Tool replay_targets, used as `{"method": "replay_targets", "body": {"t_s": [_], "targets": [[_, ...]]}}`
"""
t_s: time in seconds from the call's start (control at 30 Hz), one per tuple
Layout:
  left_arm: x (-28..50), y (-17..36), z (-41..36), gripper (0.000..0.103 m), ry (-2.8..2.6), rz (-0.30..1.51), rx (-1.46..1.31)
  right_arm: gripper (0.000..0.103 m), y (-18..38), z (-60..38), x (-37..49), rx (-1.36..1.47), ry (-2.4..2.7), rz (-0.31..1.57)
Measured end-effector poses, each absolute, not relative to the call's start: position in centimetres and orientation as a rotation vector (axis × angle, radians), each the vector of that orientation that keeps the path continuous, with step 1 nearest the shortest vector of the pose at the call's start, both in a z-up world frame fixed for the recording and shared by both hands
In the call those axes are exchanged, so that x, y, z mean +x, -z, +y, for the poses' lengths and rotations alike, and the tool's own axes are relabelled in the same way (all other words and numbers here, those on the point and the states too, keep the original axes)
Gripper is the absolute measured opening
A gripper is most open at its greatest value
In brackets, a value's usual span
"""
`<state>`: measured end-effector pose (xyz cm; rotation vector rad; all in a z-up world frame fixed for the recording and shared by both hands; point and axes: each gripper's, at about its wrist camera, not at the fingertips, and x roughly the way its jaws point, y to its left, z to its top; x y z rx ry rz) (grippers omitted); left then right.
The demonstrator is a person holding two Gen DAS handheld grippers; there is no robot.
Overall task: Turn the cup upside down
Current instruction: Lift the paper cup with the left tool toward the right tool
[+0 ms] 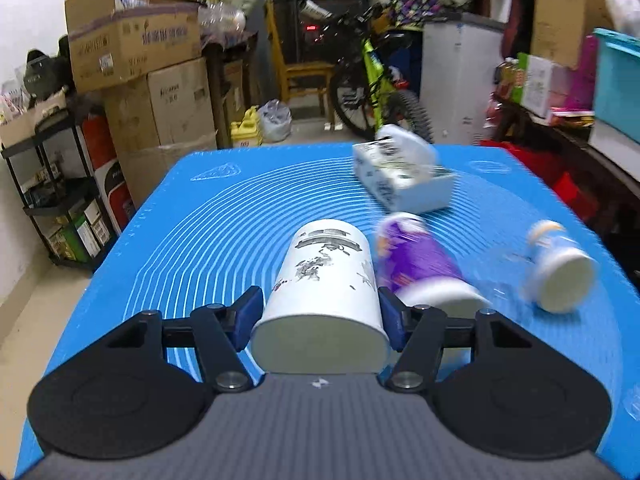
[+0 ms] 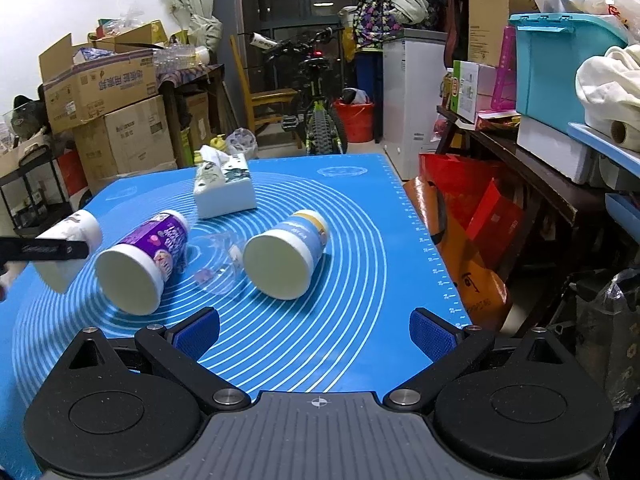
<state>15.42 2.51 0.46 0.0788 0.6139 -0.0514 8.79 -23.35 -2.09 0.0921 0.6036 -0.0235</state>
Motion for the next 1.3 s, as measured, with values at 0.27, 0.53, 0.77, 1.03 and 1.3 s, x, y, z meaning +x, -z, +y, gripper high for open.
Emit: {"method": "replay_targets", "body": {"t_s": [0.27, 0.53, 0.77, 1.03, 1.3], "targets": [[8.0, 1.1, -2.7, 0.063, 0.141, 0.603, 0.061, 0.100, 2.3, -22.6, 7.0, 0.083, -0.018, 0.634], [8.7, 4.4, -4.8, 0.064, 0.146, 0.693, 0.024, 0.100, 3.6, -22.6, 5.9, 0.076, -0.018, 0.690], [8.0, 5.1, -4.6, 0.066, 0.131, 0.711, 0.005, 0.100, 4.1, -22.8, 5.7, 0.089, -0.015, 0.710], [7.6, 5.2, -4.4, 0.081, 0.118, 0.730, -0.016, 0.100, 4.0, -22.6, 5.6, 0.084, -0.019, 0.710], [7.1, 4.9, -4.5, 0.088, 0.123, 0.720, 0.007, 0.100, 3.8, -22.7, 5.6, 0.087, -0.016, 0.706]]}}
